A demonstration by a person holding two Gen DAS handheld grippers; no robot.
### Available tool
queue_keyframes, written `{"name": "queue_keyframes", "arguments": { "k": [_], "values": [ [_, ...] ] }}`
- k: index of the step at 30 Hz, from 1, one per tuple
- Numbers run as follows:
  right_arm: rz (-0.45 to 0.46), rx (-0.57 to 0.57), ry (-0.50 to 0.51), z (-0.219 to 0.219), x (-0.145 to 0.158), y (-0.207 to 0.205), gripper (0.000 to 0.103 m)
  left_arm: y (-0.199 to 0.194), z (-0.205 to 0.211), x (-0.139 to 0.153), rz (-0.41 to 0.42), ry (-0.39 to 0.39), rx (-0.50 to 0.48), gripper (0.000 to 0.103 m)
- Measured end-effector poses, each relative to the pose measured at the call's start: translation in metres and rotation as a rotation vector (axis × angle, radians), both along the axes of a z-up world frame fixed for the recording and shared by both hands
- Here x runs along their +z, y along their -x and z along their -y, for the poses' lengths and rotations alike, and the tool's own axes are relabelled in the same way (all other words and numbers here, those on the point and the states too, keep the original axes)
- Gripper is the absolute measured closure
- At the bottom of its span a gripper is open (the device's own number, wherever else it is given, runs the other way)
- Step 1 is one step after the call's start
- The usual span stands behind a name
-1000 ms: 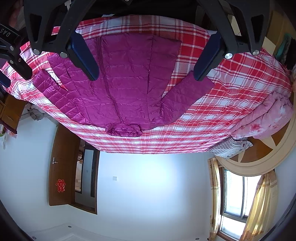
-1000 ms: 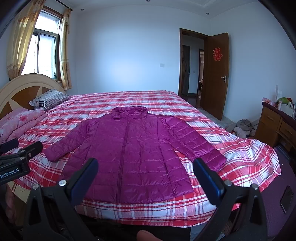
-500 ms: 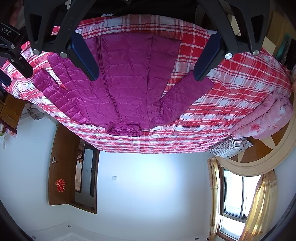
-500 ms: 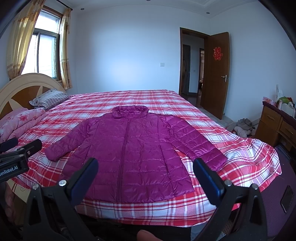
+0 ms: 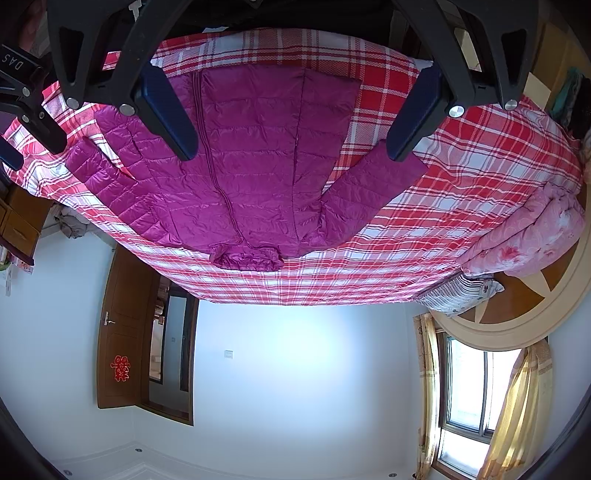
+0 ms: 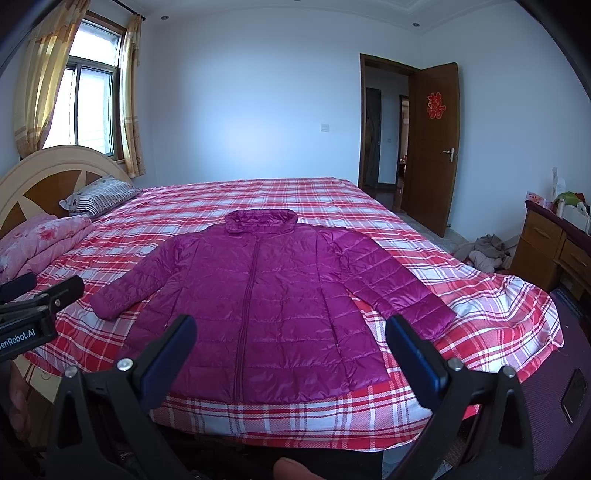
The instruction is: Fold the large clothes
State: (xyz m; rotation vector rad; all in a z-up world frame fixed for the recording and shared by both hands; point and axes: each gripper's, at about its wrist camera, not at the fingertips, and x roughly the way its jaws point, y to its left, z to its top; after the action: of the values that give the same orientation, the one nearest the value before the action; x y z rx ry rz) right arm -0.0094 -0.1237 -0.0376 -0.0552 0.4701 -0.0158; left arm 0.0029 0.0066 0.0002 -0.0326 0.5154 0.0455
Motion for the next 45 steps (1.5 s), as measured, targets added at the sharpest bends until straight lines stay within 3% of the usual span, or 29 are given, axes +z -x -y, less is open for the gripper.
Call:
{"name": "queue_keyframes", "arguments": {
  "k": [35, 40, 45],
  "values": [
    [-0.018, 0.022, -0.037, 0.003, -0.004, -0.003, 0.000, -0.006, -0.004, -0.002, -0.007, -0.006, 0.009, 0.001],
    [-0.007, 0.047, -0.082, 0.015, -0.010, -0.010, 0.000, -0.020, -0.007, -0.008, 0.002, -0.035, 0.016, 0.001],
    [-0.024, 0.014, -0.052, 0.036, -0.027, -0.034, 0.000, -0.058, -0.014, -0.029, -0.016, -0.077, 0.020, 0.001]
  ]
}}
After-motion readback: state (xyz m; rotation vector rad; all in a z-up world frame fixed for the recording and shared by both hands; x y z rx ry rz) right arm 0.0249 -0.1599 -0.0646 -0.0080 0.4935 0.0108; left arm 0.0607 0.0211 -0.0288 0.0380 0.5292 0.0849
